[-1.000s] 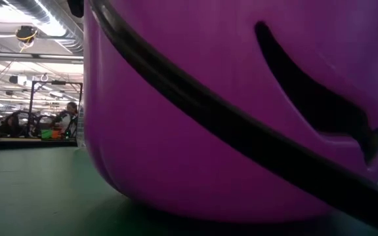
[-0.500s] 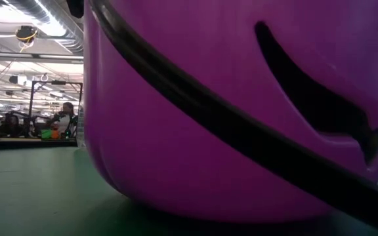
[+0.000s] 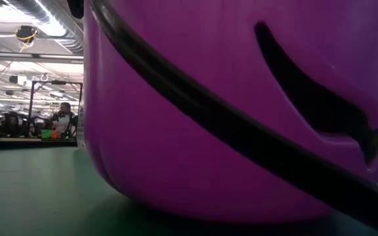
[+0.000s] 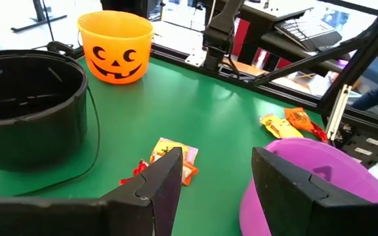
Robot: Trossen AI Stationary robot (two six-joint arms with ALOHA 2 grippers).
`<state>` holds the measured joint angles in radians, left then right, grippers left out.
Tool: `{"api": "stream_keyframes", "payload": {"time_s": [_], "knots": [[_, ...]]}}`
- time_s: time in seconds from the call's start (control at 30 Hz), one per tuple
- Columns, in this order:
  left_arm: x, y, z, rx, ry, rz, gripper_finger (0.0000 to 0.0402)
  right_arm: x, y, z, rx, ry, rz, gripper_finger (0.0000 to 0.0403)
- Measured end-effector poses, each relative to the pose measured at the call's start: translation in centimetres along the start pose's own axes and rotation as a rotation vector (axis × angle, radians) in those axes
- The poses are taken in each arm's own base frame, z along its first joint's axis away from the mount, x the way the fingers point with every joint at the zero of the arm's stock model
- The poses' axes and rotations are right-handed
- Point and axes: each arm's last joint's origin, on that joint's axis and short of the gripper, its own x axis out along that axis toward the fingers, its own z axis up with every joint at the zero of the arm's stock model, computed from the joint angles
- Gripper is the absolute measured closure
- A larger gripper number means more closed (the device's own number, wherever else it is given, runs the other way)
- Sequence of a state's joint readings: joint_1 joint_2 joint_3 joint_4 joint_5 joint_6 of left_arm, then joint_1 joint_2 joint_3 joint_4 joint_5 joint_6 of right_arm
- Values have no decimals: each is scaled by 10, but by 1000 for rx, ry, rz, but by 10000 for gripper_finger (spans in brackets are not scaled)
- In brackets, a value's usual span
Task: Organize candy in baskets
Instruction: Put the orange candy pack into the orange bucket
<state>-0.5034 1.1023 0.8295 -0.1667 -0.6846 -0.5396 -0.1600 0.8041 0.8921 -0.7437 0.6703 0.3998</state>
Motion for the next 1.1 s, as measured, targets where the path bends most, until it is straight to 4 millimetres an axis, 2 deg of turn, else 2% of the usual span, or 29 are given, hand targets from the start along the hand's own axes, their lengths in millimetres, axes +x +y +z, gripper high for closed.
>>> {"api": "stream_keyframes", "payload": {"time_s": [0.1, 0.2, 0.4, 0.6, 0.77, 0.9, 1.1], "knots": [[2, -1, -1, 3, 3, 5, 230, 15, -10, -3, 25, -13, 7, 345], [2, -1, -2, 3, 9, -7, 230, 29, -21, -11, 13, 44, -33, 345], [2, -1, -3, 10, 17, -6, 230, 48, -41, -19, 68, 150, -7, 337], [2, -1, -2, 10, 16, -1, 230, 52, -52, -18, 128, 166, 28, 258], [2, -1, -2, 10, 16, -1, 230, 51, -53, -18, 127, 169, 46, 191], [2, -1, -2, 9, 16, -1, 230, 44, -50, -16, 67, 196, 205, 165], [3, -1, -3, 10, 17, 0, 230, 24, -40, -17, 132, 395, 692, 169]]}}
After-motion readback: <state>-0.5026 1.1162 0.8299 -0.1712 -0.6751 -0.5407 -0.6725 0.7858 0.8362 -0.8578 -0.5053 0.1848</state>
